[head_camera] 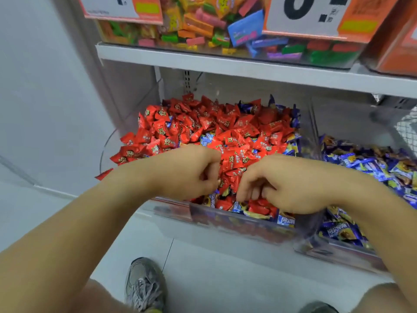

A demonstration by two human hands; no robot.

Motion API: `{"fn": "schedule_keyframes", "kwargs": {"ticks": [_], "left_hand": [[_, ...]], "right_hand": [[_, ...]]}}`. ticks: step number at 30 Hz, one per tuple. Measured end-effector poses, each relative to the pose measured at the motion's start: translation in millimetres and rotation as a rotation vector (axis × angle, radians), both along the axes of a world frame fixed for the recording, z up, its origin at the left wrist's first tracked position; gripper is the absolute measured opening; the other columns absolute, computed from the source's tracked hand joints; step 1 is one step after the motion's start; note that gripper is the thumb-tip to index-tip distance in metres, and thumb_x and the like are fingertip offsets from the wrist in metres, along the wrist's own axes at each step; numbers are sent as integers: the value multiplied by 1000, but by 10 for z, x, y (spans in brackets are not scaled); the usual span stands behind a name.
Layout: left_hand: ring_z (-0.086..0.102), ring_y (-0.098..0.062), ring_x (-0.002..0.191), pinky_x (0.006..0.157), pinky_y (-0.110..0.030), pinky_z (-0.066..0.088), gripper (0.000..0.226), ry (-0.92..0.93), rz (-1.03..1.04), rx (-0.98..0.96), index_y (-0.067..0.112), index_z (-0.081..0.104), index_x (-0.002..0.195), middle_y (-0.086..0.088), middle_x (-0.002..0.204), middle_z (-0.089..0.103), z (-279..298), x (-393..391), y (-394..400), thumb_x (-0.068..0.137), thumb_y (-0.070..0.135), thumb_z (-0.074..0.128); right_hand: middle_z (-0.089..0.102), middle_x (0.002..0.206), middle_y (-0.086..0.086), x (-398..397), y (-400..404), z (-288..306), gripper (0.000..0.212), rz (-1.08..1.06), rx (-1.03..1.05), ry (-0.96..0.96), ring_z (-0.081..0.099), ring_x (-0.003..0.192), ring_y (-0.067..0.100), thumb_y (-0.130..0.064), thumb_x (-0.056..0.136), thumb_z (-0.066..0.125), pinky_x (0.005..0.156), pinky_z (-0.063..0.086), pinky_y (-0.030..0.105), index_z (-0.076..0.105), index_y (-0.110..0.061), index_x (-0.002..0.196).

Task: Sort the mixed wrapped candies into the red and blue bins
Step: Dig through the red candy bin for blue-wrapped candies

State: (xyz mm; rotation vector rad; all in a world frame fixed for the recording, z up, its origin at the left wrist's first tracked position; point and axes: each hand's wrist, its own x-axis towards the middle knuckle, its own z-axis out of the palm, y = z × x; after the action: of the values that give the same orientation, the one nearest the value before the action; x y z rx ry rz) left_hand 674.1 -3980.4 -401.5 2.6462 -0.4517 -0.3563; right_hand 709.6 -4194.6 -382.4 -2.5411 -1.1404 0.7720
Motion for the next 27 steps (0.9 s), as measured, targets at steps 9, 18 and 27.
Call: {"fn": "schedule_keyframes", "kwargs": {"ticks": [9, 18, 27], "left_hand": [[61, -12, 62, 66, -32, 54, 18, 86, 63, -264, 32, 53, 99, 5, 68, 63, 11, 34, -205, 92, 15, 55], [53, 0, 47, 52, -18, 49, 20, 286, -131, -91, 32, 70, 89, 15, 63, 61, -60, 26, -446, 86, 52, 66], [55, -2, 51, 59, -25, 53, 17, 319, -88, -139, 27, 68, 83, 15, 56, 57, -89, 106, -376, 94, 39, 62]], "right_hand": [[62, 86, -23, -4, -156, 236, 41, 70, -364, -148, 60, 82, -1, -32, 65, 86, 72, 53, 22, 70, -42, 101], [68, 81, -11, 32, -208, 83, 17, 0, -131, -236, 59, 75, 1, -47, 81, 76, 71, 49, 26, 73, -34, 93], [58, 71, -20, 58, -225, 29, 19, -144, 81, -354, 52, 80, -4, -40, 92, 64, 93, 49, 33, 67, -33, 110]]}}
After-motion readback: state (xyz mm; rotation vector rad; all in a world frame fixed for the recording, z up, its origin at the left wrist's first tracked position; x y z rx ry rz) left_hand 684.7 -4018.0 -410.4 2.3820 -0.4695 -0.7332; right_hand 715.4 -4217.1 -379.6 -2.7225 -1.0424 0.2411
